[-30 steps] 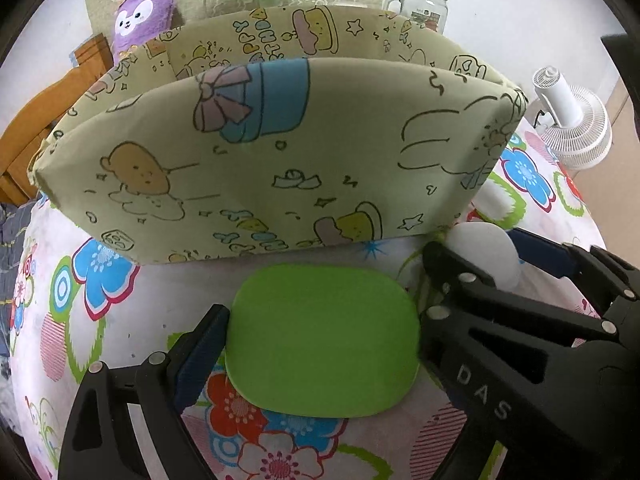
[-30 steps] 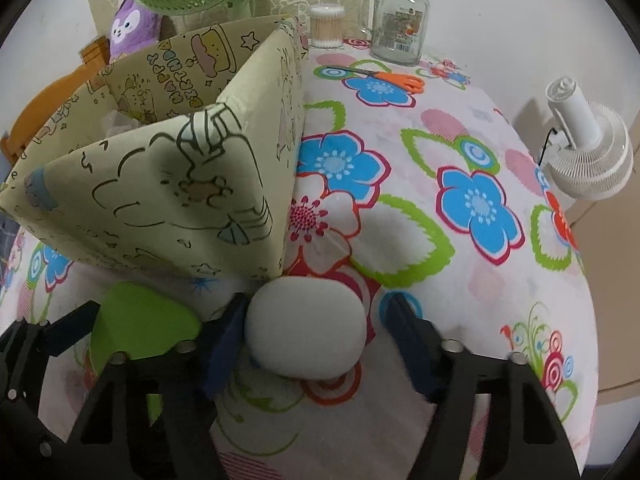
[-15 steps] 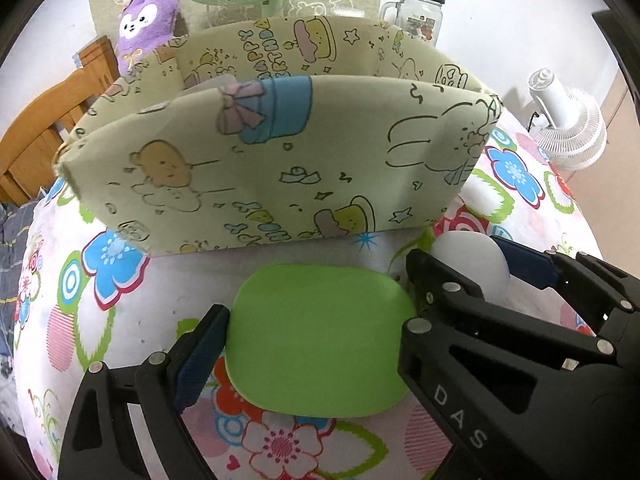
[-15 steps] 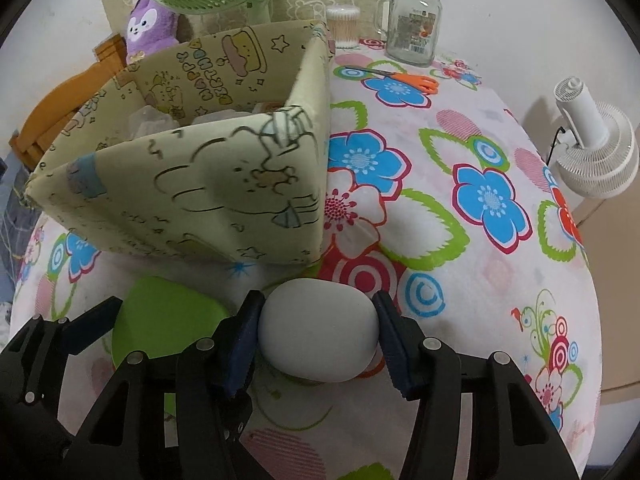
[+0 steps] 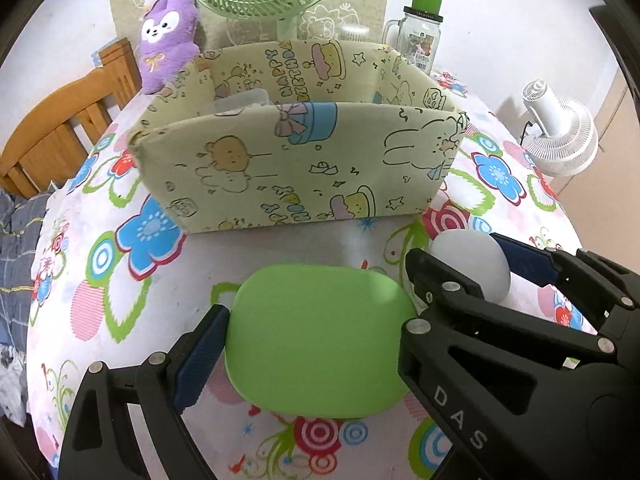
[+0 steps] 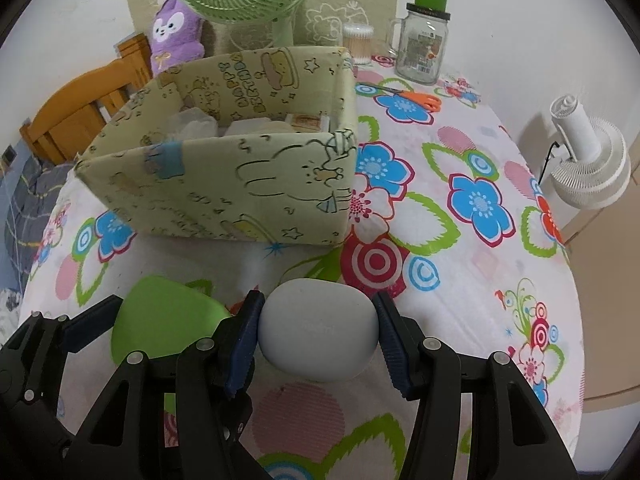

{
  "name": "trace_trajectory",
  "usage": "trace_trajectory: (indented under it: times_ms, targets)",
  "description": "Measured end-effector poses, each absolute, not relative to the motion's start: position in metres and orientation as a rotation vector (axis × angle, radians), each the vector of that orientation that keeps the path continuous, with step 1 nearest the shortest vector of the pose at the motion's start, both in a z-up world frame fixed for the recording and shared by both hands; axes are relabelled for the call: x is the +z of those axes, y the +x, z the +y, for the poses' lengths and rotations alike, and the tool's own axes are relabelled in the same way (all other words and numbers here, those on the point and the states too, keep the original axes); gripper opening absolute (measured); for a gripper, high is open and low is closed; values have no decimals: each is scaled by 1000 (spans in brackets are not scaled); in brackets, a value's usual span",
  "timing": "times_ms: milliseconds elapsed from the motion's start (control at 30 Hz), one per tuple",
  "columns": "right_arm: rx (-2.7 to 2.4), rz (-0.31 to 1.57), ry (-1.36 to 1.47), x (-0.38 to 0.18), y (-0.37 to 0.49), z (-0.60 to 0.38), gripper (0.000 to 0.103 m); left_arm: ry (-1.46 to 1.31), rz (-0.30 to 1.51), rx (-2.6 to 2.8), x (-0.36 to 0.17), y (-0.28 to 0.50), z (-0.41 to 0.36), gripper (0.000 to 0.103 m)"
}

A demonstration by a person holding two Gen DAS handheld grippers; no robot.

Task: Organize rigid objects
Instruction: 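Lift the green lid and white case and carry them over the basket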

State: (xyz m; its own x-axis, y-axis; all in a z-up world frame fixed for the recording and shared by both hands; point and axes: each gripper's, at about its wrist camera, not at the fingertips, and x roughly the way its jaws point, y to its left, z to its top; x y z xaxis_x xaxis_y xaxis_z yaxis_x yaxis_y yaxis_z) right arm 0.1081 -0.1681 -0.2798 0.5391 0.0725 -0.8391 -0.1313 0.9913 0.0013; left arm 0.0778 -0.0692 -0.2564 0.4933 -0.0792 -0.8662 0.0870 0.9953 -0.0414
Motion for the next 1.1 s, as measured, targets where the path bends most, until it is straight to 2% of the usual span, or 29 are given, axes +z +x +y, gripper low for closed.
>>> trace_trajectory:
  times_ms: [1100]
  targets:
    - [126, 873, -62, -194, 57, -151, 58, 52, 931, -75, -175, 35, -58, 95]
